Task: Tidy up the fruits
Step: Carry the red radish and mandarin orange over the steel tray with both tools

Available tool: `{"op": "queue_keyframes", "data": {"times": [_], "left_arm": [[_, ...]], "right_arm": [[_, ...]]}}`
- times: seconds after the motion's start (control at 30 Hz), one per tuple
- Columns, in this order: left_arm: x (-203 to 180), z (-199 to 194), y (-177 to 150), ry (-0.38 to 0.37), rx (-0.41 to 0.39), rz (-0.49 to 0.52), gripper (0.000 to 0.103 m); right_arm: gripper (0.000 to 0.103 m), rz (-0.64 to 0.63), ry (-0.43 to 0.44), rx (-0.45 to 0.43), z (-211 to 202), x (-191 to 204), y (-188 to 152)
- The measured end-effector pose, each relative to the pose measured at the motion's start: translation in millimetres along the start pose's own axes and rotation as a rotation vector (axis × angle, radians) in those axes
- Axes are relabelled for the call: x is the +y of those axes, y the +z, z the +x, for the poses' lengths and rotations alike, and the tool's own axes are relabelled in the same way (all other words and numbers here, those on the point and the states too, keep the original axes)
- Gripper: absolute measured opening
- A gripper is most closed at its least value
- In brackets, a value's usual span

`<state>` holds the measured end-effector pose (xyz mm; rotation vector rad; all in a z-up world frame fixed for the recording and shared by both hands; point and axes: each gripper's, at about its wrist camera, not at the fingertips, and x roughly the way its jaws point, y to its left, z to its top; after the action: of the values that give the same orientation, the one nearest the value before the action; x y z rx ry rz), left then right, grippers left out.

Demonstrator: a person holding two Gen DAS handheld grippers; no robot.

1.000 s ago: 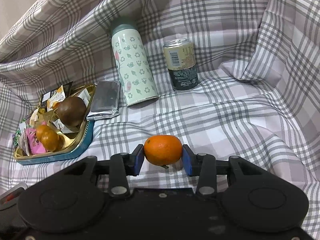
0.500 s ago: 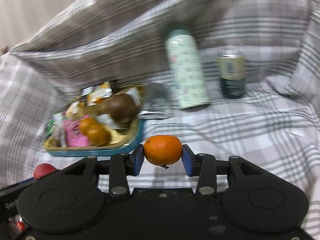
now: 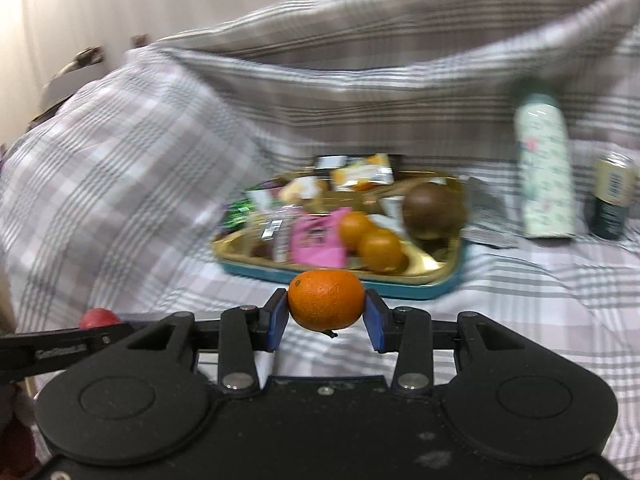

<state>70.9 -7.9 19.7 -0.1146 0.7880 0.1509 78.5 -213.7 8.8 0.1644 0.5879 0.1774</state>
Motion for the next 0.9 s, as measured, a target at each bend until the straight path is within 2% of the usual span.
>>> {"op": "queue_keyframes", "data": {"times": [0.3, 0.53, 0.73, 0.9], "left_arm": [[30, 2, -13, 0.025, 0.035, -0.010, 0.049], [36, 2, -24, -0.051, 0.026, 0.023, 0.049], [28, 1, -30, -0.085, 0.044, 0.093, 0.049], [29, -1, -32, -0.105, 0.060, 0.093, 0.049]], "right_arm": [[0.042, -0.109, 0.081, 0.034, 13, 47, -16], [0.042, -0.140, 0.088, 0.063, 18, 59, -26], [0.042, -0.144, 0.072, 0.080, 21, 60, -31], [0.043, -0.124, 0.064, 0.079, 24, 59, -29]]}}
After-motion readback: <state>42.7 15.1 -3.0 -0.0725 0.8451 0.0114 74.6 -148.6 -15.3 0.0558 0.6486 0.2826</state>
